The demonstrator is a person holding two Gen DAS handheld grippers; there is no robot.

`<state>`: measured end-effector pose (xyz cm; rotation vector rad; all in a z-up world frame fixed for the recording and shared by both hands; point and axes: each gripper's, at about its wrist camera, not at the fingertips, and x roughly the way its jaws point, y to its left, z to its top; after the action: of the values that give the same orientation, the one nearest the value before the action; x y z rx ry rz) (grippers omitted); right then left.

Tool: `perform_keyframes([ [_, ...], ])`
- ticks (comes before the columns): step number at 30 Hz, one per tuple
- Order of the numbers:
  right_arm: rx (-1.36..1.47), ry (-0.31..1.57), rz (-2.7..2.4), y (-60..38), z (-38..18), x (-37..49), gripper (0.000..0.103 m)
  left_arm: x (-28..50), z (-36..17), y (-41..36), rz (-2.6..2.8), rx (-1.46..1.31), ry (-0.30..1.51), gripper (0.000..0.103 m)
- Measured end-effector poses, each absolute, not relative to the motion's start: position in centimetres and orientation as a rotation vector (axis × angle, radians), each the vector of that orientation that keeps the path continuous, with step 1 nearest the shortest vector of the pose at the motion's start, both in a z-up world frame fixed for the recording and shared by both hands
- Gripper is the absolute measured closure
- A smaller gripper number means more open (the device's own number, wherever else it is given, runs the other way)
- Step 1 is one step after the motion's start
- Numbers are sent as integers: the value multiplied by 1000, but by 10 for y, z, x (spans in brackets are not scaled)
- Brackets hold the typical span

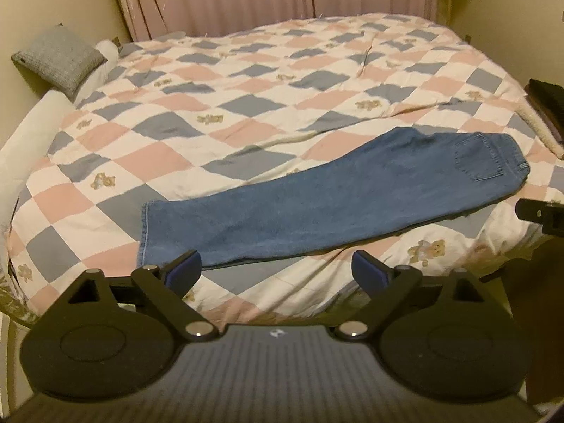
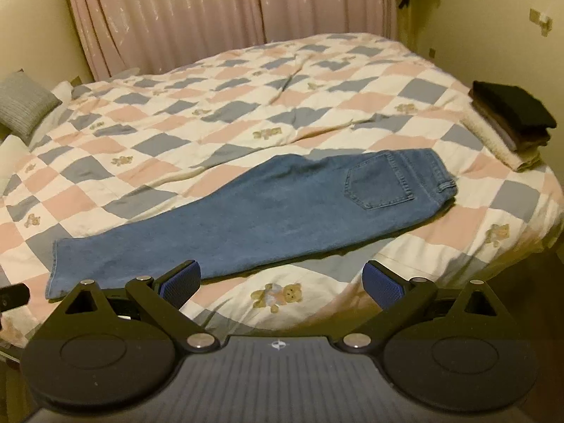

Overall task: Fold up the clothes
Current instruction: 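Pull both tools back from the lengthwise-folded jeans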

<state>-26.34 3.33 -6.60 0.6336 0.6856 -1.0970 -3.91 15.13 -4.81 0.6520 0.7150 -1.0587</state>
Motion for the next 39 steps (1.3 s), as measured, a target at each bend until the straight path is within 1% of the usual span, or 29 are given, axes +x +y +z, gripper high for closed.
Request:
perform_keyframes([
  [8, 650, 690, -1144, 64, -49, -268, 2, -37, -25, 182, -1093, 630, 706, 9],
  [24, 511, 807, -1043, 77, -24, -219, 2, -7, -14, 227, -992, 541, 795, 6],
  [31, 486, 818, -1003, 63, -29, -210, 2, -1, -23, 219, -932, 563, 823, 6],
  [39, 526, 799, -1029, 12, -39, -226, 2, 4, -44, 174, -941, 591, 846, 6],
])
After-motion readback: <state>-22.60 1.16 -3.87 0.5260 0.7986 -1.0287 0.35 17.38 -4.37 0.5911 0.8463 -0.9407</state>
